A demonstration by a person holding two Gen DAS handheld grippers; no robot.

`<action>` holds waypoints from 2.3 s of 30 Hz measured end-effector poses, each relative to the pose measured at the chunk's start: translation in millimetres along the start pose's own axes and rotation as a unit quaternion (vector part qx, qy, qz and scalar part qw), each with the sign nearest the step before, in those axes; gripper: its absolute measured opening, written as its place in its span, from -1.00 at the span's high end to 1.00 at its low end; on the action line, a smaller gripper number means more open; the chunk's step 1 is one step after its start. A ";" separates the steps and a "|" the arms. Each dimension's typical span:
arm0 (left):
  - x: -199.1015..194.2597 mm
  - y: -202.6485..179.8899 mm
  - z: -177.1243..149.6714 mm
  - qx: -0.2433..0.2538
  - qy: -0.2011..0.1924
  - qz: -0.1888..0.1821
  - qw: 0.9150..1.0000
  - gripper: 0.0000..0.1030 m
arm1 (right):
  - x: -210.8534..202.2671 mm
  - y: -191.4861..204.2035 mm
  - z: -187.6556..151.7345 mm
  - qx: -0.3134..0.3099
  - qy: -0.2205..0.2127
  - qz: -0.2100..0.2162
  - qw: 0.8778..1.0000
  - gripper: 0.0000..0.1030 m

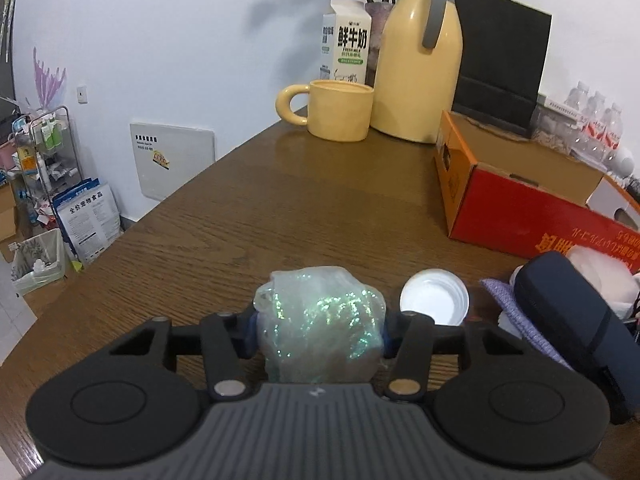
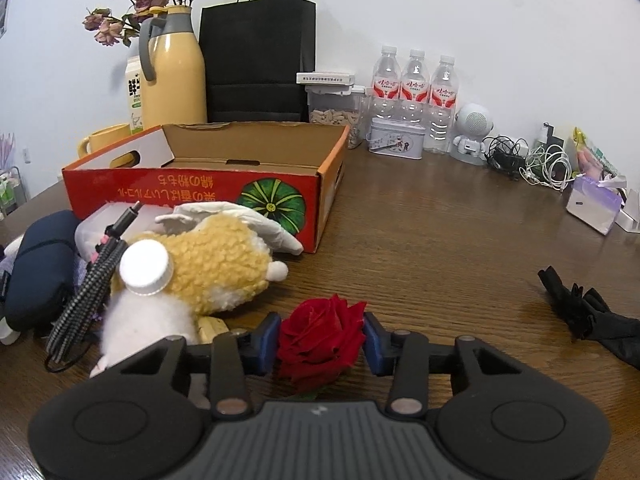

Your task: Organize objects

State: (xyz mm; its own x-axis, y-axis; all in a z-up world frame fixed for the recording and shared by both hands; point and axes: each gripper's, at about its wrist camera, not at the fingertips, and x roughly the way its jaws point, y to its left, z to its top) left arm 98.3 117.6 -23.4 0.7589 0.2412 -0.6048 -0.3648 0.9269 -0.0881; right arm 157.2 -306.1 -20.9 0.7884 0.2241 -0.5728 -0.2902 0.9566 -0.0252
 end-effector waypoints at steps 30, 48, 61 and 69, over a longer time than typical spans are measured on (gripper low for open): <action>24.4 -160.8 100.3 0.079 -0.102 -0.145 0.981 -0.01 | 41.4 61.7 129.8 -0.001 -0.115 0.044 0.992 0.27; 70.8 -183.3 93.6 0.089 -0.080 -0.134 0.984 -1.00 | 112.5 64.8 124.9 0.021 -0.036 0.034 0.999 -0.59; 44.3 -175.4 100.4 0.064 -0.118 -0.133 0.982 -1.00 | 82.8 60.9 128.5 0.025 -0.103 0.021 0.994 -1.00; 16.4 -165.7 99.3 0.060 -0.133 -0.136 0.980 -1.00 | 49.6 55.2 129.3 0.024 -0.133 0.013 0.991 -1.00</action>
State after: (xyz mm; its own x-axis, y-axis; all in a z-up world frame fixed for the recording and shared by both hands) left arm 224.8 -3.4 59.9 0.9389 0.0321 -0.3427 -0.0754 0.9906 -0.1138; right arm 250.4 -218.0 55.2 0.8984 0.2832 -0.3357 -0.2903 0.9565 0.0298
